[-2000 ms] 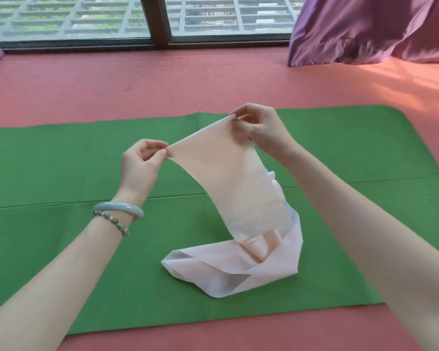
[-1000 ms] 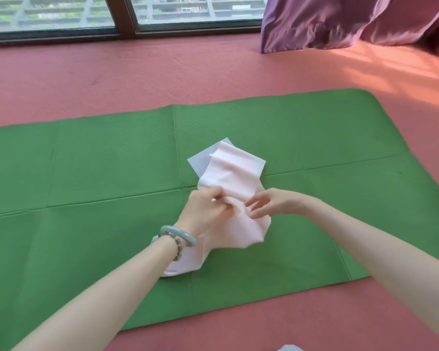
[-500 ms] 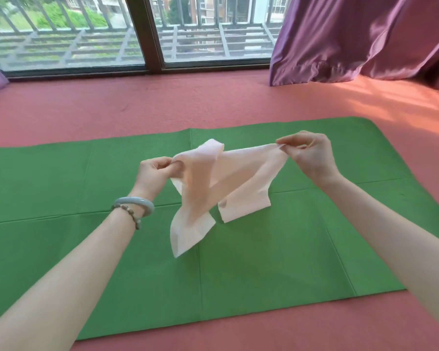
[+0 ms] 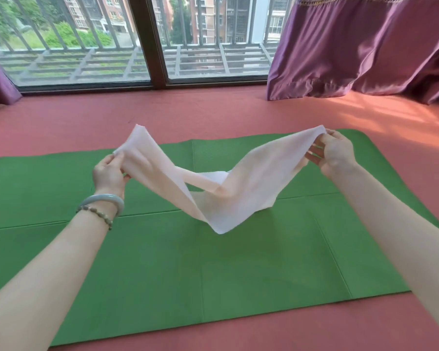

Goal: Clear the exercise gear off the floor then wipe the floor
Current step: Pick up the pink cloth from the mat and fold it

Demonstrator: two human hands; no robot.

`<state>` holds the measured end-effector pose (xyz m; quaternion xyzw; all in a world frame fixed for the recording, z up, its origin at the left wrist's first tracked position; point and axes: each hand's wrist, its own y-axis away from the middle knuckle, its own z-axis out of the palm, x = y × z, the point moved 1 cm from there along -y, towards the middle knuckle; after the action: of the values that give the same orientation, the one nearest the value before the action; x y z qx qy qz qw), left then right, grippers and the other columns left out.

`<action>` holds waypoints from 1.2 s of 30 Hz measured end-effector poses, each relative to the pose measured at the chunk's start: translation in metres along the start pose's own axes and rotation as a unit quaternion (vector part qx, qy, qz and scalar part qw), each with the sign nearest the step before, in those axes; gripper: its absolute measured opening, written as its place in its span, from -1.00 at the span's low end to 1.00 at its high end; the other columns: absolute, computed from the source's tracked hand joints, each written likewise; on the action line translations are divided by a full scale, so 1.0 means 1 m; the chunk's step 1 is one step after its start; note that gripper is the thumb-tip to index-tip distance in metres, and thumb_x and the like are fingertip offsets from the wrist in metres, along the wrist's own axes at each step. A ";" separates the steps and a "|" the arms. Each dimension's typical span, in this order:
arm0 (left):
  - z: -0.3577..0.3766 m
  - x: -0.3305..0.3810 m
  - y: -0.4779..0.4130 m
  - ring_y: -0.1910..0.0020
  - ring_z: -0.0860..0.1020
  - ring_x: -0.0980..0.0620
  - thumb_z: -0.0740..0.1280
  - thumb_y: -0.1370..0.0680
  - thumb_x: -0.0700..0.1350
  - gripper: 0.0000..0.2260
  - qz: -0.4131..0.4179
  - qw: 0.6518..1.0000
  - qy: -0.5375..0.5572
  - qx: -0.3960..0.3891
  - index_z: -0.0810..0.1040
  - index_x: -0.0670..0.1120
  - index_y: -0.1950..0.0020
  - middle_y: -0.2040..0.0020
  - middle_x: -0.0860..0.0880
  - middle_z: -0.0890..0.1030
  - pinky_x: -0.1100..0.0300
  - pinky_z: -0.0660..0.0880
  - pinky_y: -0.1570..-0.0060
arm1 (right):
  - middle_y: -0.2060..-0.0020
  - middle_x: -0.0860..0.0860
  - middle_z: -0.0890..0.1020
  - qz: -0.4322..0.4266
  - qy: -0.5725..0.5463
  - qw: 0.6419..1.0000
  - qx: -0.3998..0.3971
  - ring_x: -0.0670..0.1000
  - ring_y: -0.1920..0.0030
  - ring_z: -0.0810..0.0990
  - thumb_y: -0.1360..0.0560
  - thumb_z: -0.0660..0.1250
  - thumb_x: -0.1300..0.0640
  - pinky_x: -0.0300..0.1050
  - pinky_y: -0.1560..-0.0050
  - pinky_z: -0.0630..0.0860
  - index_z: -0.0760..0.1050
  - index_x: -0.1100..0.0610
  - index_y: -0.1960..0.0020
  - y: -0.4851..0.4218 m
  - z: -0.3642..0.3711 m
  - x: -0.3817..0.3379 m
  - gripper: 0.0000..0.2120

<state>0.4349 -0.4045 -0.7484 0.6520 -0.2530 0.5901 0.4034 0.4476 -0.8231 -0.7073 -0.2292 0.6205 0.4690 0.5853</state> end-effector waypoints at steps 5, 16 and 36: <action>-0.044 -0.018 -0.023 0.10 0.51 -0.08 0.25 -0.56 -0.10 -0.84 -0.048 0.980 -0.179 0.072 0.48 -0.09 0.21 0.06 -0.13 0.57 0.03 0.50 0.00 | 0.24 0.03 0.65 0.021 -0.138 0.988 -0.064 0.05 0.15 0.63 -0.60 0.16 -0.02 -0.01 0.22 0.62 0.48 0.11 0.06 0.006 0.004 -0.043 -0.77; 0.020 -0.031 0.029 -0.42 0.28 -0.04 0.43 -0.46 -0.07 -0.29 0.031 0.879 -0.388 -0.276 0.13 -0.13 -0.50 -0.46 -0.08 0.27 -0.03 0.24 -0.39 | 0.15 0.06 0.55 0.069 -0.077 0.906 -0.410 0.05 0.11 0.54 -0.60 0.07 -0.06 -0.04 0.07 0.42 0.47 0.13 -0.03 0.048 0.105 -0.045 -0.69; 0.085 0.042 0.032 0.08 0.65 -0.07 0.19 -0.43 0.28 -0.43 -0.167 0.874 0.044 -0.454 0.69 -0.20 0.05 0.07 -0.16 0.69 0.11 0.58 0.06 | 0.30 0.18 0.61 0.182 -0.077 0.956 -0.219 0.09 0.34 0.64 -0.62 0.05 0.04 -0.06 0.33 0.63 0.38 0.26 -0.06 -0.013 0.113 -0.034 -0.71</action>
<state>0.4644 -0.4858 -0.6986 0.4032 -0.3625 0.3628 0.7579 0.5229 -0.7421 -0.6648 -0.1984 0.4869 0.7078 0.4718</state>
